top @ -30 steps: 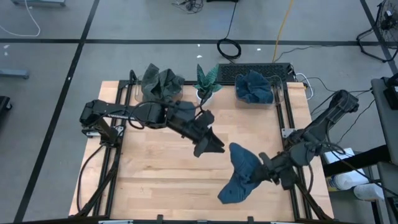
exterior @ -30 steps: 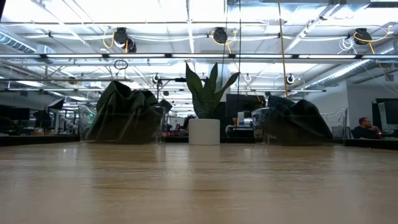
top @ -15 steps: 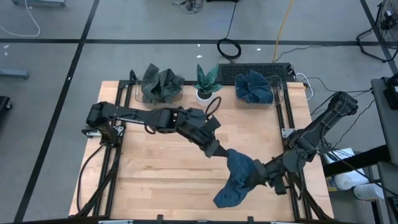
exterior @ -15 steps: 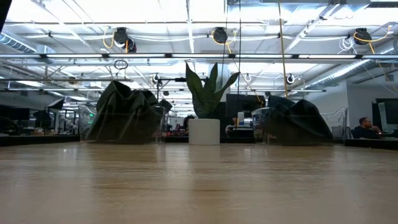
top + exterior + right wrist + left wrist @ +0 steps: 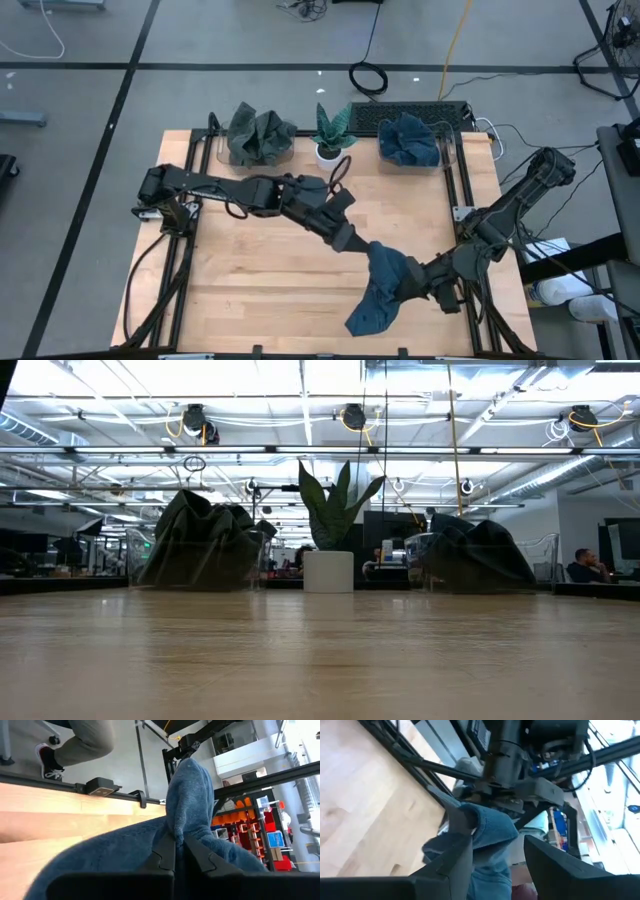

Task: Pick & Place hat
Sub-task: Put the blue cap into the right transparent bin

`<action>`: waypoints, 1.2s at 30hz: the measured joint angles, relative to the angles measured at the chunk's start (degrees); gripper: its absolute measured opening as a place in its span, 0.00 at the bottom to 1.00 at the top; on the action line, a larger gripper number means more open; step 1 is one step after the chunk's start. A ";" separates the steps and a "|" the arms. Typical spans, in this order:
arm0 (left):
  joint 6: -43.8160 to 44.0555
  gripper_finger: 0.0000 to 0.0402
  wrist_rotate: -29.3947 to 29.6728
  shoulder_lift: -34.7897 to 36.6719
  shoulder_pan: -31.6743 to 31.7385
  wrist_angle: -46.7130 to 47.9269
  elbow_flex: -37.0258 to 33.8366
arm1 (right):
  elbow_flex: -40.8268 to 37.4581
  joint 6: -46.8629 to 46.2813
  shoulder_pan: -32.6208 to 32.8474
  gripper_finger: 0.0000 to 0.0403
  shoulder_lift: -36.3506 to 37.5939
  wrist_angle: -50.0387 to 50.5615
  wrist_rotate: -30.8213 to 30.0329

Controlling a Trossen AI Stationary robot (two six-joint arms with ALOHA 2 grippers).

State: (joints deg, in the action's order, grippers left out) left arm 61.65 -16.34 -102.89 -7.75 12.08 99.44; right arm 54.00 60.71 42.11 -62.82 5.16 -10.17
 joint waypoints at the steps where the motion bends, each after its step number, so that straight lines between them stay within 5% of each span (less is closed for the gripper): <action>1: 0.21 0.46 0.19 0.00 0.04 0.30 0.00 | 0.02 -0.02 0.00 0.00 -0.07 -0.05 -0.02; 8: 0.25 0.46 1.12 0.00 0.04 1.33 0.00 | 0.00 -1.39 -1.87 0.00 -0.16 0.44 0.14; 17: 1.48 0.46 6.08 -1.60 0.76 4.83 0.11 | 0.00 -1.51 -6.90 0.00 -2.05 -0.52 7.54; 26: 1.58 0.45 1.61 -2.67 1.42 5.04 0.00 | 0.00 -1.21 -9.57 0.00 -4.40 -1.01 7.35; 29: 0.35 0.38 1.62 -2.62 1.27 6.24 0.02 | 0.00 -1.37 -9.52 0.00 -4.40 -2.12 7.40; 36: -6.49 0.04 -0.46 -2.62 1.33 6.90 0.00 | 0.00 -3.63 -9.40 0.00 -4.38 -2.85 7.43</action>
State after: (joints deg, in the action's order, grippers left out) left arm 55.16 -16.80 -105.51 -6.42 18.98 99.44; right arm 54.00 57.08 32.71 -67.20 2.31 -2.74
